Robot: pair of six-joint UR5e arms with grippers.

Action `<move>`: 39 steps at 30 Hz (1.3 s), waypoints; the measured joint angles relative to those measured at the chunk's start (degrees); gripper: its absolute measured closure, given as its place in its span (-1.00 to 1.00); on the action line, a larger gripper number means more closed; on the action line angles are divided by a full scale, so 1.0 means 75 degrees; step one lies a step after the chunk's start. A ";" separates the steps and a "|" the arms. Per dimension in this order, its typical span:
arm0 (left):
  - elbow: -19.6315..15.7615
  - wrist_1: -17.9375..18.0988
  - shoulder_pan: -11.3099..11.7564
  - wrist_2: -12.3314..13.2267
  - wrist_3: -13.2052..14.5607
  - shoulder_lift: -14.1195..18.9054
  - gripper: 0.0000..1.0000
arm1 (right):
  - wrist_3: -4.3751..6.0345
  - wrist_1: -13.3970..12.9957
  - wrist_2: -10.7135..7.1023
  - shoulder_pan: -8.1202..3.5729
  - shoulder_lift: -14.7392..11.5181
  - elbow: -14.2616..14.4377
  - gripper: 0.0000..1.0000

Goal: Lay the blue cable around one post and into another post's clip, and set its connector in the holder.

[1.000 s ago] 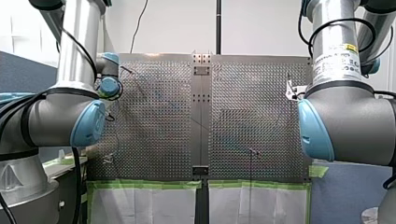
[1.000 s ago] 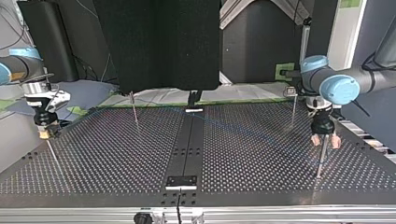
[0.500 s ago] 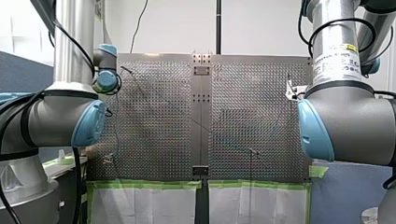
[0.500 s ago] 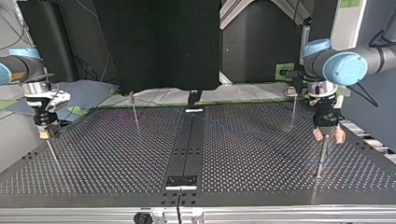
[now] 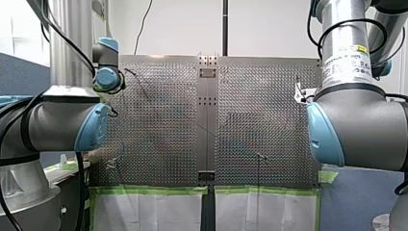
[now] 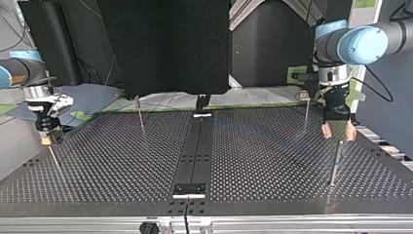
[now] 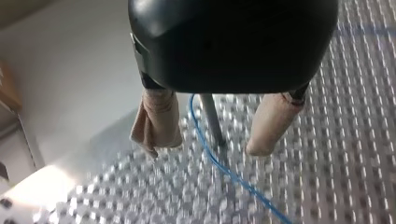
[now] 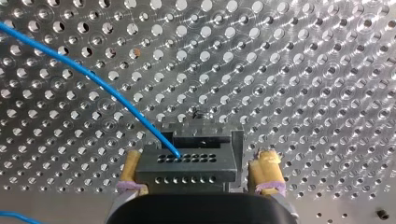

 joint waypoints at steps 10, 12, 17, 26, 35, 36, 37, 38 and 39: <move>-0.0701 0.0784 -0.0010 0.0738 -0.0812 0.0445 -0.98 | 0.0000 0.0000 0.0000 0.0000 0.0000 0.0000 -1.00; -0.0734 0.0928 0.0013 0.0737 -0.0961 0.0499 -0.98 | 0.0000 0.0000 0.0000 -0.0001 0.0000 0.0000 -1.00; -0.0554 0.1079 0.0046 0.0502 -0.1080 0.0595 -0.98 | 0.0000 0.0000 0.0000 0.0000 0.0000 0.0000 -1.00; 0.0150 0.0421 0.0012 -0.0159 -0.0410 0.0716 -0.98 | 0.0000 0.0001 0.0000 0.0000 0.0000 0.0000 -1.00; 0.0780 -0.0194 -0.0065 -0.0768 0.0205 0.0669 -0.98 | 0.0000 0.0000 0.0000 0.0000 0.0000 0.0000 -1.00; 0.0845 -0.0263 -0.0078 -0.0832 0.0272 0.0665 -0.98 | 0.0000 0.0000 0.0000 0.0000 0.0000 0.0000 -1.00; 0.0940 -0.0352 -0.0096 -0.0926 0.0365 0.0662 -0.98 | 0.0000 0.0000 0.0001 0.0000 -0.0001 0.0000 -1.00; 0.1009 -0.0425 -0.0106 -0.0998 0.0436 0.0661 -0.98 | 0.0000 0.0001 0.0000 0.0000 0.0000 0.0000 -1.00; 0.1079 -0.0498 -0.0117 -0.1066 0.0506 0.0659 -0.98 | 0.0000 0.0000 0.0000 0.0000 0.0000 0.0000 -1.00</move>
